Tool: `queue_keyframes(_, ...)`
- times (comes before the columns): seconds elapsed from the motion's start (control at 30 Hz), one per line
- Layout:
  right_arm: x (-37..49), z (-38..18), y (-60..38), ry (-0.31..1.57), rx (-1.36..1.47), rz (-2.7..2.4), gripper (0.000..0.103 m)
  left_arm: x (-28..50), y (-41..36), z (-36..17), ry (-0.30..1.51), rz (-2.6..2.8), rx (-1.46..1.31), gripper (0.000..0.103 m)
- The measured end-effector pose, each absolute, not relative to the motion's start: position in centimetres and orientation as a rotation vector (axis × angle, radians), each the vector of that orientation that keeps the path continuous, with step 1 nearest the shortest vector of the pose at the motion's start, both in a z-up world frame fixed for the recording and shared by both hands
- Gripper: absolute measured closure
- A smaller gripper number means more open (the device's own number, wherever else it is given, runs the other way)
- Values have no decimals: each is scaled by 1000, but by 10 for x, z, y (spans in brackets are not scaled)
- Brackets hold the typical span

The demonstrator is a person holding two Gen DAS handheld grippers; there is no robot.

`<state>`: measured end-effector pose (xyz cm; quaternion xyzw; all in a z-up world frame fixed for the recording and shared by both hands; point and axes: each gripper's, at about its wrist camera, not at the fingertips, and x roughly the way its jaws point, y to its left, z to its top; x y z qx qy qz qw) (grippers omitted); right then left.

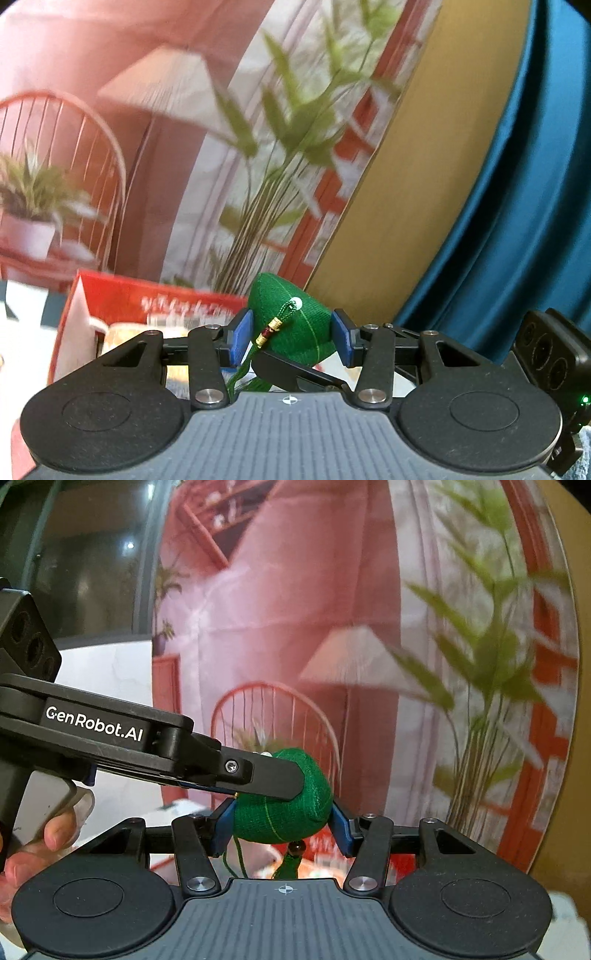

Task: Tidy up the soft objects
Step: 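Lower the green pouch into the red box and open the right gripper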

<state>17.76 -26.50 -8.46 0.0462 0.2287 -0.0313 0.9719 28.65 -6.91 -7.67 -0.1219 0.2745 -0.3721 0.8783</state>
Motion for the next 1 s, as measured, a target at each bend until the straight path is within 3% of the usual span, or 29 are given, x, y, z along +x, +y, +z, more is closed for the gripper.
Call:
queue_keyframes(0.37,177,-145,-278,594,230,-123,51,305,-74,-118,728,-719,-234,55)
queue_keyframes(0.6,166,-162,-283,623,208,-228,42,302,-62,-119,719,-672,-215,54)
queue_keyframes(1.0,117,-161,-261,547,258,-227,42,267,-36,-116,695,-610,-162,54)
